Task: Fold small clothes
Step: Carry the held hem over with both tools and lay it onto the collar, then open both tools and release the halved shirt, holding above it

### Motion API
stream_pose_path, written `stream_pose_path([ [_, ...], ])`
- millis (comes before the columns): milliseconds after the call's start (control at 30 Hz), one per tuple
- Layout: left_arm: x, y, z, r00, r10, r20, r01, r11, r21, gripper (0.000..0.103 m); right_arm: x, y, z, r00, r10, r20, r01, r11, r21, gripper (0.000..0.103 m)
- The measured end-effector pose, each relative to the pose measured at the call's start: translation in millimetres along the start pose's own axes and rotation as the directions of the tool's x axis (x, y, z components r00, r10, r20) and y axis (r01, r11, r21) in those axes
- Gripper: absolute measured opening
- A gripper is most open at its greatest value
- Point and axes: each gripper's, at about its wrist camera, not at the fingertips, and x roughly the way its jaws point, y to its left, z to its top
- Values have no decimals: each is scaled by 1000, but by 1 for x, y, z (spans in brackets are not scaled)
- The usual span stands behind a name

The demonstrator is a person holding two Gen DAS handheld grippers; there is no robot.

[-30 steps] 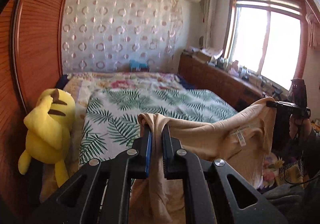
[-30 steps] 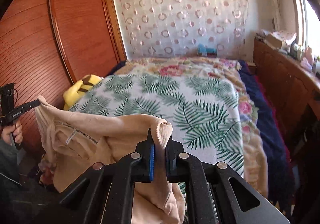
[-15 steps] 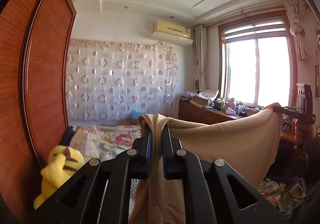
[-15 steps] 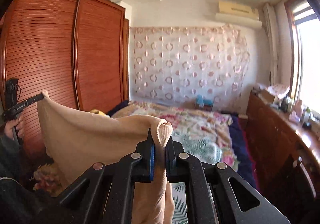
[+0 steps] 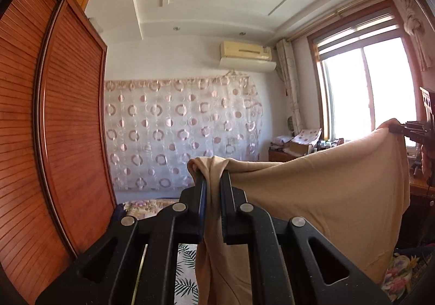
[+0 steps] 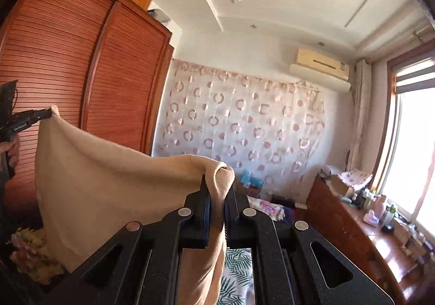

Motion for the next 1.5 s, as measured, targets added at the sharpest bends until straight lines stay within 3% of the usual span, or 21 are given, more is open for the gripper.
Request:
stream_pose_path([
  [167,88,15,-40,993,42,-110,-41,999,7,10,95,20,9,995,-30,-95,29,1000,-13,7],
  [300,155,26,-78,978,65,-200,-68,998,-10,10,177,31,-4,984,-27,-176,24,999,-21,7],
  [567,254,33,-148,927,48,-371,-64,998,-29,10,305,41,-37,937,-3,-350,3,1000,1,7],
  [767,309,32,-175,890,32,-456,-50,998,-28,10,377,21,-23,908,-9,-419,16,1000,12,7],
  [1033,352,21,-211,832,22,-554,-18,1000,12,14,437,17,-50,842,8,-540,6,1000,24,7],
  [1233,354,28,-215,815,26,-579,-12,1000,29,26,463,16,-56,795,3,-606,24,999,36,7],
  [1267,353,30,-213,814,13,-581,-5,1000,16,38,465,16,-58,784,5,-621,30,999,46,8],
  [1300,349,31,-211,812,-4,-584,7,1000,4,46,463,14,-57,772,11,-636,37,997,62,10],
  [1367,336,31,-209,804,-29,-593,33,999,-5,51,457,10,-50,766,10,-643,58,995,85,20],
  [1467,312,28,-208,802,-30,-597,40,999,3,66,436,8,-37,782,-16,-623,93,991,91,36],
  [1500,304,27,-208,802,-34,-596,44,999,2,72,425,6,-32,788,-16,-615,100,990,103,48],
])
